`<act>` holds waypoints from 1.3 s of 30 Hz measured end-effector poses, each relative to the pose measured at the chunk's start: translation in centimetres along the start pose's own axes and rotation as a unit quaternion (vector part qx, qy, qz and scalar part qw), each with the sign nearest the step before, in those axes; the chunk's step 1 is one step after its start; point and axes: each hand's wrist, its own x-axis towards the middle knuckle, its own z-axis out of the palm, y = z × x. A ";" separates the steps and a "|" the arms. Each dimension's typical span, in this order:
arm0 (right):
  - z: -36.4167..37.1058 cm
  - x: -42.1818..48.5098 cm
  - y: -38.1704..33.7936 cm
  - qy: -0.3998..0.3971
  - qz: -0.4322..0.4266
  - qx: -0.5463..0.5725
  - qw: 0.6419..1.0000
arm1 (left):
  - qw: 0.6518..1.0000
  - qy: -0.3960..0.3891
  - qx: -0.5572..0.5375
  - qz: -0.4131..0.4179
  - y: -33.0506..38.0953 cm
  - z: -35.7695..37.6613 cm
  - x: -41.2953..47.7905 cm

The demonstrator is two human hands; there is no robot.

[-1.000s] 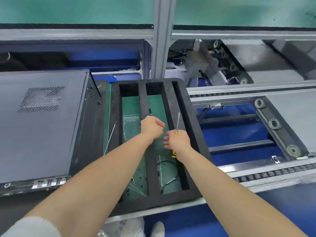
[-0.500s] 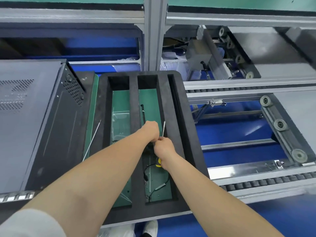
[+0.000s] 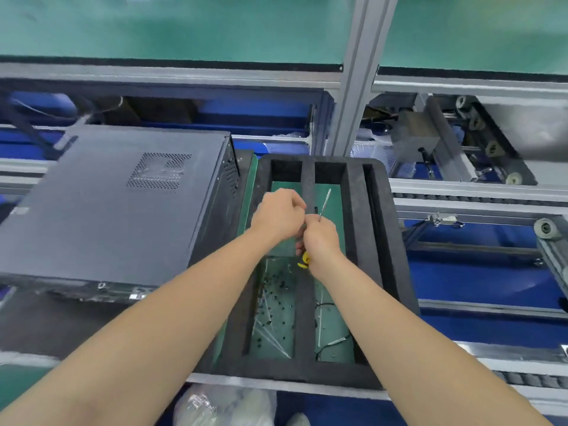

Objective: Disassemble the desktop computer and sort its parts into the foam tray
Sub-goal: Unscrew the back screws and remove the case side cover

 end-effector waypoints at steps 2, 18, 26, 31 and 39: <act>2.8 -1.9 -1.8 -0.040 -0.024 0.018 0.999 | 0.999 0.036 0.000 0.020 -0.8 -4.2 -0.7; 21.8 -20.5 -1.1 -0.225 -0.246 -0.126 0.934 | 0.957 0.178 -0.227 -0.004 -20.2 -24.6 -13.7; 26.9 -23.7 6.1 -0.246 -0.366 -0.339 0.831 | 0.923 0.174 -0.342 0.007 -32.2 -25.1 -20.0; 27.7 -21.8 11.5 -0.193 -0.333 -0.435 0.814 | 0.918 0.044 -0.375 -0.122 -39.0 -21.5 -21.7; 28.6 -18.4 16.3 -0.063 -0.336 -0.536 0.772 | 0.959 0.001 -0.248 -0.133 -41.1 -18.0 -20.9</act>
